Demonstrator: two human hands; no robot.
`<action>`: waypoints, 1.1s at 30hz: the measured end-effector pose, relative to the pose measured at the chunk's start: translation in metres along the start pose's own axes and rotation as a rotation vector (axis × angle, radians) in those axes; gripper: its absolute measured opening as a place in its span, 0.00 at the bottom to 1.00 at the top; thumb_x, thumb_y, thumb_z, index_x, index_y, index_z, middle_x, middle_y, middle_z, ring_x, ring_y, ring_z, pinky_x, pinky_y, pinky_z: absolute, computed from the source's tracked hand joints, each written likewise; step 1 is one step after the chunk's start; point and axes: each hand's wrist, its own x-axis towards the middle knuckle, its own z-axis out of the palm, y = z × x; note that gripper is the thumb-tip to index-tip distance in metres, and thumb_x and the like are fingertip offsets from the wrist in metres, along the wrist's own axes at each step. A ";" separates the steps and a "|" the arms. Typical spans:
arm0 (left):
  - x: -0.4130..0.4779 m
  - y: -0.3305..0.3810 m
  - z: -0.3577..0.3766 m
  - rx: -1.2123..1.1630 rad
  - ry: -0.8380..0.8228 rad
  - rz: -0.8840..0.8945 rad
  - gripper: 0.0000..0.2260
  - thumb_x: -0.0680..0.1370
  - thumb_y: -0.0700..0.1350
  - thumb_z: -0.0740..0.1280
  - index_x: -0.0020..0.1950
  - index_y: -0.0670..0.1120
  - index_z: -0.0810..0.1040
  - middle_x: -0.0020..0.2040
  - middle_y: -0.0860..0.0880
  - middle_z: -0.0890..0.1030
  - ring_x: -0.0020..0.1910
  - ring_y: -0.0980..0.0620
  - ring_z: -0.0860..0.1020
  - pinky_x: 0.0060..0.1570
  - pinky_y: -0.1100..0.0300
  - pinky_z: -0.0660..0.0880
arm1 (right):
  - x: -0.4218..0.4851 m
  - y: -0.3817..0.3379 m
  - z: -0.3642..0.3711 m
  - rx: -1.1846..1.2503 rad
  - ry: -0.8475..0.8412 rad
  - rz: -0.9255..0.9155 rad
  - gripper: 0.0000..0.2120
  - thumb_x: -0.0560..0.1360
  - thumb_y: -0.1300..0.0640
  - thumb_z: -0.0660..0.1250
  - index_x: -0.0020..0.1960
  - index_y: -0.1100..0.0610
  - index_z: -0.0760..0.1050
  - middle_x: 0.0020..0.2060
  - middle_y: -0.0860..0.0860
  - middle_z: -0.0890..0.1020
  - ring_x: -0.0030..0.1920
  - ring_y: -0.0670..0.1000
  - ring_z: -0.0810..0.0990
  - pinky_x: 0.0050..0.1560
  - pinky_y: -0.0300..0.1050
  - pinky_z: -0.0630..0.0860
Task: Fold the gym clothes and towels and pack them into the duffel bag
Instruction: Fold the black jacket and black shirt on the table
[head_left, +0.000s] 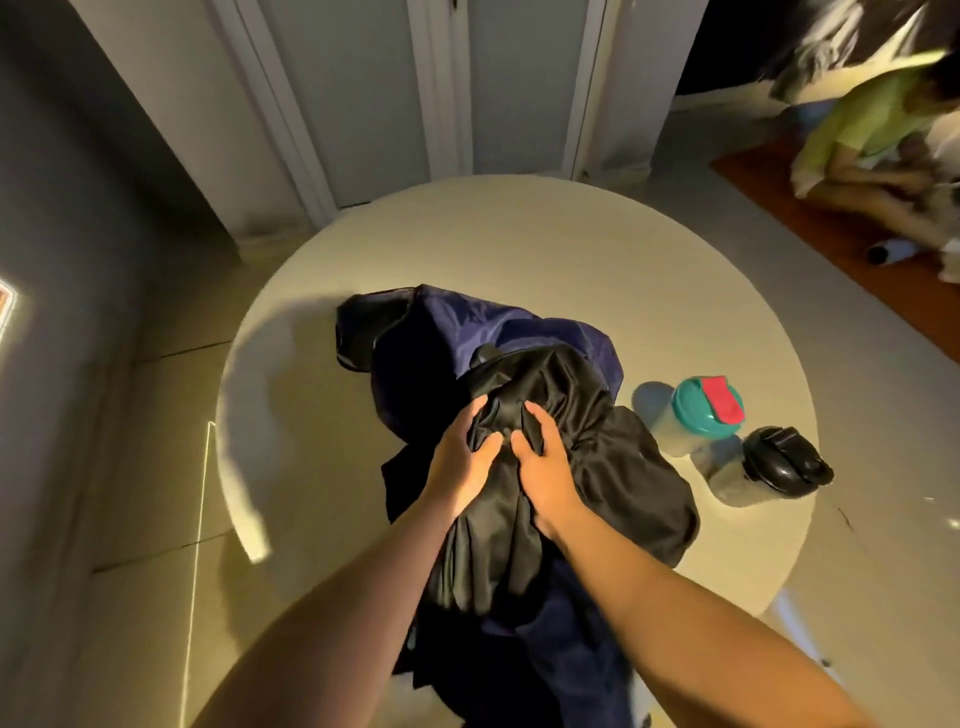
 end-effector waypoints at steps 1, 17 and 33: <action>0.016 0.005 -0.006 0.014 0.018 0.025 0.25 0.80 0.44 0.69 0.77 0.50 0.67 0.74 0.51 0.72 0.72 0.54 0.70 0.74 0.53 0.67 | 0.017 -0.007 0.008 0.005 0.001 -0.014 0.20 0.83 0.58 0.62 0.71 0.41 0.69 0.62 0.38 0.75 0.60 0.35 0.76 0.63 0.39 0.74; 0.102 0.058 -0.063 -0.093 0.139 0.300 0.28 0.81 0.45 0.69 0.79 0.54 0.64 0.77 0.56 0.67 0.75 0.63 0.63 0.73 0.63 0.62 | 0.107 -0.087 0.053 -0.134 0.059 -0.240 0.20 0.80 0.50 0.63 0.68 0.31 0.67 0.70 0.45 0.73 0.68 0.49 0.74 0.70 0.55 0.72; 0.032 0.013 -0.032 0.392 0.309 -0.026 0.28 0.80 0.57 0.65 0.78 0.59 0.61 0.82 0.49 0.52 0.78 0.42 0.56 0.74 0.43 0.57 | 0.034 -0.045 -0.021 -0.621 0.447 -0.278 0.19 0.82 0.51 0.60 0.73 0.46 0.70 0.71 0.56 0.66 0.71 0.58 0.64 0.75 0.52 0.59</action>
